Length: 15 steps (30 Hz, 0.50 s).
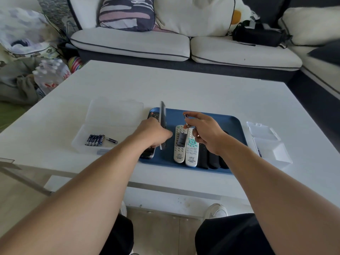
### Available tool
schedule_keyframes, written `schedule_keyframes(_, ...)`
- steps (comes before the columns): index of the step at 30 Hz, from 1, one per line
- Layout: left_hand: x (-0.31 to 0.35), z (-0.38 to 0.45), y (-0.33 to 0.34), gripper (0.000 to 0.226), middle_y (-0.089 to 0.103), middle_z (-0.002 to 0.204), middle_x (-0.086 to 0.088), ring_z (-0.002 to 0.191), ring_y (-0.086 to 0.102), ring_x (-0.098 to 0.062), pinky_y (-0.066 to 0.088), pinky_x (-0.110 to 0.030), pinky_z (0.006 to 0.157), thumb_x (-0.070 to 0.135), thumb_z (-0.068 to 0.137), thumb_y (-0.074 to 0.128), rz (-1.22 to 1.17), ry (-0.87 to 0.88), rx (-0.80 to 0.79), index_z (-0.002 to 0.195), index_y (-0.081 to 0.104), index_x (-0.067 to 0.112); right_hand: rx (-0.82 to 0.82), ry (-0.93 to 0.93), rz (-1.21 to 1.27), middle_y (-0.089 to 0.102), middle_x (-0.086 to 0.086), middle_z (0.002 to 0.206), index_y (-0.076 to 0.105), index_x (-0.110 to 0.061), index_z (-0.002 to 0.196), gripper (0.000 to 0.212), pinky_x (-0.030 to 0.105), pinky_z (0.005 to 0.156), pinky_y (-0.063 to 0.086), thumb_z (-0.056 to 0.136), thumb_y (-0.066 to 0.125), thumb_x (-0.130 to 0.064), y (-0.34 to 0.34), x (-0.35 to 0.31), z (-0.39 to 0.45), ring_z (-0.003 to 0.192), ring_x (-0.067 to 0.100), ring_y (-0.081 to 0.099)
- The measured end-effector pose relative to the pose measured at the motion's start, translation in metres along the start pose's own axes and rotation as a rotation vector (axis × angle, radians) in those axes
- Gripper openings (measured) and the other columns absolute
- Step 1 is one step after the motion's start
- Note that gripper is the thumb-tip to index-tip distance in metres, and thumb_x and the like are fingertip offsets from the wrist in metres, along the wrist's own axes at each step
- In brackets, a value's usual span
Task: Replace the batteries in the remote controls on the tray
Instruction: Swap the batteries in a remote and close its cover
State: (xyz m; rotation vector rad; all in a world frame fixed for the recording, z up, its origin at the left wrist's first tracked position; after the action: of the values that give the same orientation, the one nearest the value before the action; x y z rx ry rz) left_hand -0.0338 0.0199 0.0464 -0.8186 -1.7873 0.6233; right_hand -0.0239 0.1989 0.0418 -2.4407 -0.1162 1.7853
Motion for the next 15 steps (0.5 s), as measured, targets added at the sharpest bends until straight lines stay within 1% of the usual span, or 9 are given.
schedule_keyframes(2,-0.002,-0.001,-0.002,0.021,0.069,0.069,-0.007,0.047,0.058,-0.017,0.043,-0.023,0.045,0.024,0.082,0.064,-0.22,0.038,-0.02,0.093,0.063,0.006,-0.025,-0.042,0.008,0.07,0.002,0.085,0.066,-0.025,0.118,0.023,0.023,0.046,0.029,0.097,0.062,-0.018,0.002,-0.003,-0.002,0.052,0.01,0.033)
schedule_keyframes(3,-0.003,-0.002,-0.002,0.021,0.07,0.071,-0.009,0.047,0.059,-0.018,0.043,-0.022,0.045,0.024,0.086,0.063,-0.31,0.066,-0.037,0.099,0.063,0.008,-0.039,-0.074,0.016,0.071,0.002,0.086,0.065,-0.026,0.118,0.023,0.024,0.047,0.028,0.096,0.064,-0.019,0.002,-0.005,-0.003,0.051,0.011,0.031)
schedule_keyframes(5,-0.006,-0.003,-0.005,0.02,0.072,0.082,-0.011,0.054,0.067,-0.02,0.047,-0.025,0.047,0.026,0.093,0.061,-0.455,0.127,-0.039,0.107,0.059,0.012,-0.071,-0.149,0.022,0.073,0.003,0.089,0.065,-0.029,0.121,0.026,0.024,0.046,0.027,0.095,0.067,-0.021,0.004,-0.009,-0.003,0.049,0.011,0.028)
schedule_keyframes(7,-0.009,-0.003,-0.007,0.021,0.074,0.084,-0.014,0.062,0.071,-0.025,0.052,-0.028,0.055,0.026,0.099,0.058,-0.604,0.163,-0.04,0.112,0.054,0.011,-0.068,-0.205,0.005,0.068,0.001,0.085,0.067,-0.028,0.12,0.029,0.02,0.045,0.031,0.092,0.072,-0.022,0.007,-0.014,-0.004,0.047,0.007,0.034)
schedule_keyframes(9,-0.011,-0.001,-0.008,0.02,0.075,0.083,-0.015,0.07,0.074,-0.029,0.055,-0.029,0.061,0.024,0.103,0.053,-0.753,0.206,-0.058,0.117,0.05,0.009,-0.022,-0.257,-0.03,0.061,-0.003,0.077,0.071,-0.02,0.11,0.023,0.014,0.047,0.034,0.088,0.077,-0.022,0.01,-0.019,-0.005,0.048,0.001,0.042)
schedule_keyframes(11,-0.01,-0.001,-0.008,0.021,0.077,0.09,-0.012,0.079,0.075,-0.032,0.056,-0.03,0.064,0.022,0.105,0.049,-0.843,0.241,-0.076,0.123,0.05,0.01,0.001,-0.309,-0.099,0.061,-0.01,0.072,0.074,-0.016,0.1,0.016,0.01,0.048,0.036,0.086,0.078,-0.021,0.013,-0.025,-0.005,0.049,-0.002,0.047)
schedule_keyframes(13,-0.009,-0.003,-0.009,0.024,0.078,0.093,-0.004,0.084,0.075,-0.03,0.055,-0.029,0.059,0.023,0.106,0.048,-0.904,0.249,-0.088,0.126,0.053,0.011,-0.028,-0.349,-0.163,0.064,-0.015,0.068,0.076,-0.02,0.098,0.01,0.01,0.055,0.04,0.088,0.076,-0.022,0.018,-0.029,-0.006,0.057,-0.003,0.053)
schedule_keyframes(15,-0.006,-0.006,-0.009,0.025,0.077,0.089,0.004,0.082,0.074,-0.024,0.052,-0.029,0.054,0.027,0.106,0.048,-0.926,0.24,-0.075,0.126,0.054,0.013,-0.052,-0.38,-0.216,0.072,-0.008,0.081,0.077,-0.025,0.102,0.011,0.012,0.066,0.046,0.092,0.072,-0.025,0.023,-0.033,-0.008,0.072,0.001,0.061)
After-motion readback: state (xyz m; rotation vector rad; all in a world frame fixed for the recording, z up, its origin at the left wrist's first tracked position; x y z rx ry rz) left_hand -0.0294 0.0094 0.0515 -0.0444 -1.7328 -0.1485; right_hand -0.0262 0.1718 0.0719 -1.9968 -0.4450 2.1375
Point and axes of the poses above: each hand's wrist, its own z-axis towards the middle knuckle, its own y-axis out of the palm, x = y × z, the point moved 2 cm from there along z, towards the middle knuckle
